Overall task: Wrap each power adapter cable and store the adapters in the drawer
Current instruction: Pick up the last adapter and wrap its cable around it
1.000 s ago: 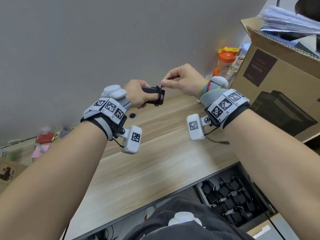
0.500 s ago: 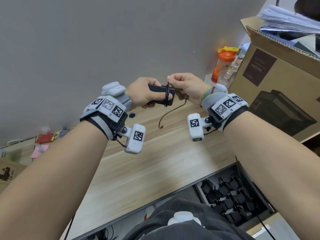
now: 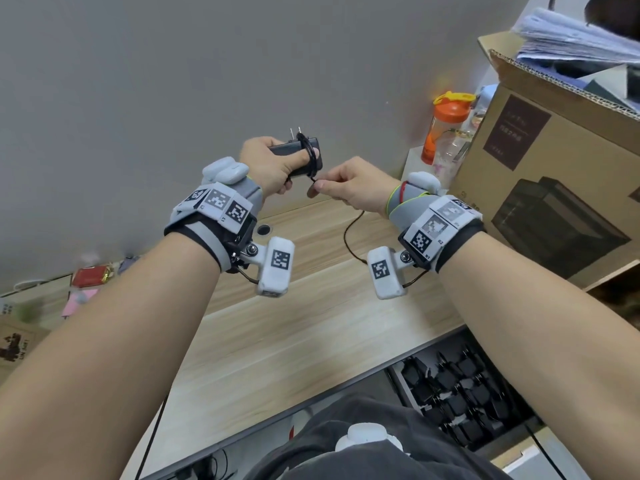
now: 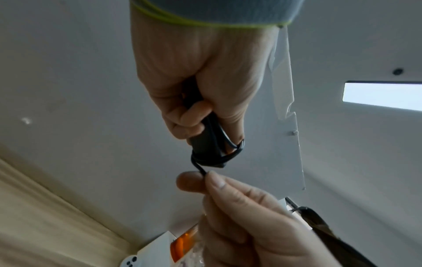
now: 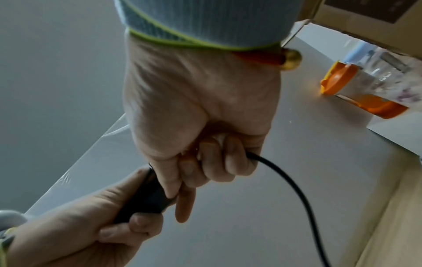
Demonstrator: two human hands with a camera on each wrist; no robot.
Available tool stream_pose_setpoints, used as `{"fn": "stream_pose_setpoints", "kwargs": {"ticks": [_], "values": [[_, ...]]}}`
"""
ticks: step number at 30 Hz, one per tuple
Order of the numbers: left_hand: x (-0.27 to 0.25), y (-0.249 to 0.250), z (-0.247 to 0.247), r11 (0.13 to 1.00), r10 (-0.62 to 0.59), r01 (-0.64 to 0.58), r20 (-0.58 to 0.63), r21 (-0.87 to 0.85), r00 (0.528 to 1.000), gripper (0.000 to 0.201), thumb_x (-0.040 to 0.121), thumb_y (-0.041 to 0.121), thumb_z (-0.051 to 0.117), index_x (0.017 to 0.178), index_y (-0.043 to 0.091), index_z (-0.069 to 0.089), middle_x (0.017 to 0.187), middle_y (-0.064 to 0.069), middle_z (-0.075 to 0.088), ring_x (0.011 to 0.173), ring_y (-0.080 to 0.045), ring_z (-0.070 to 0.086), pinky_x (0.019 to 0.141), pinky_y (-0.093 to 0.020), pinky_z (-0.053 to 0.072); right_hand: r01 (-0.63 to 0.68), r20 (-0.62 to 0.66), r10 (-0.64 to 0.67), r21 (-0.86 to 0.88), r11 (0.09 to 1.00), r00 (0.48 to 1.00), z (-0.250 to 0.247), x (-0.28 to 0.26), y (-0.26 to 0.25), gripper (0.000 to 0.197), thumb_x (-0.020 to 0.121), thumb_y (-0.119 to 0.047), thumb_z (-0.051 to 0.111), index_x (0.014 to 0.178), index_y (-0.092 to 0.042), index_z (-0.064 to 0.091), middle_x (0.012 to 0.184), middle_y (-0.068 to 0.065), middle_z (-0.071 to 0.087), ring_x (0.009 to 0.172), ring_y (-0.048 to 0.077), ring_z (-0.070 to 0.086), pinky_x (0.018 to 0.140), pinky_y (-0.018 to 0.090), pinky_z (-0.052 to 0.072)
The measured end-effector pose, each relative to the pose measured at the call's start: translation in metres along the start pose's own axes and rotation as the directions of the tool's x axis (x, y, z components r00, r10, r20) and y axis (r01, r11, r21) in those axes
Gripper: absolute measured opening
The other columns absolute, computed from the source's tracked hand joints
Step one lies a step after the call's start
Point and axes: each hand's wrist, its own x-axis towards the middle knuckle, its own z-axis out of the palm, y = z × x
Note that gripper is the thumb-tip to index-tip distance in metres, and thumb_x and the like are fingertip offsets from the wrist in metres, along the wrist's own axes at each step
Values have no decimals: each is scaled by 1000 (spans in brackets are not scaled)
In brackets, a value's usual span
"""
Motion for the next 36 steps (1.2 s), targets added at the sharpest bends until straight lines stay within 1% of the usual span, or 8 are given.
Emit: {"fn": "stream_pose_setpoints", "kwargs": {"ticks": [6, 8, 11, 15, 22, 27, 33, 36], "values": [[-3, -6, -9, 940, 8, -22, 42, 339, 999, 57, 48, 60, 81, 85, 20, 64, 63, -6, 66, 47, -19, 53, 49, -29, 42, 103, -80, -112, -113, 988, 990, -15, -5, -19, 24, 94, -33, 64, 85, -16, 78, 44, -9, 31, 45, 8, 26, 47, 20, 21], [-6, -8, -8, 917, 5, -50, 115, 395, 993, 48, 53, 57, 83, 82, 23, 63, 60, -3, 64, 46, -17, 51, 47, -26, 41, 112, -158, -120, -57, 992, 980, -21, -1, -19, 24, 94, -29, 65, 83, -11, 76, 47, -11, 41, 46, 4, 33, 51, 17, 27], [-10, -10, -5, 925, -14, -67, 209, 374, 978, 40, 60, 46, 88, 79, 24, 61, 60, 1, 61, 46, -17, 50, 43, -22, 38, 113, -220, -107, 15, 994, 970, -30, 4, -19, 17, 93, -26, 67, 81, -15, 73, 60, -12, 58, 54, -5, 46, 64, 13, 39], [-17, -4, 1, 939, 0, -108, 312, 328, 950, 36, 67, 32, 88, 76, 19, 56, 61, -4, 58, 43, -18, 46, 38, -20, 33, 129, -227, -111, 66, 989, 968, -31, 10, -11, 14, 89, -26, 71, 77, -21, 69, 71, 0, 61, 65, 4, 51, 72, 19, 45], [-22, 7, 6, 992, 80, -104, 280, 72, 957, 32, 73, 22, 86, 81, 13, 56, 67, -11, 59, 40, -15, 45, 36, -19, 28, 110, -260, -73, 130, 985, 963, -17, 7, -1, 24, 101, -19, 54, 79, -13, 63, 42, -18, 44, 42, 0, 35, 46, 10, 28], [-19, 9, 5, 996, 92, -90, 230, -18, 969, 31, 75, 21, 84, 79, 13, 55, 62, -8, 61, 43, -19, 45, 35, -20, 28, 63, -298, -24, 124, 990, 954, -7, 9, 13, 34, 100, -26, 55, 95, 6, 65, 45, -16, 36, 45, 3, 27, 45, 16, 23], [-21, 10, 7, 988, 63, -103, 305, 116, 950, 34, 72, 22, 87, 84, 12, 57, 65, -8, 60, 41, -15, 45, 35, -19, 29, 103, -437, -85, 17, 995, 895, -22, 8, 8, 28, 99, -26, 54, 73, -21, 64, 44, -17, 40, 46, 1, 33, 50, 12, 27], [-22, 10, 11, 974, 41, -118, 358, 196, 933, 33, 72, 22, 87, 84, 12, 57, 62, -6, 59, 39, -14, 44, 35, -18, 30, 140, -469, -127, -9, 990, 874, -29, 12, 8, 28, 98, -30, 55, 76, -19, 68, 53, -14, 38, 51, 2, 31, 53, 17, 28]]}}
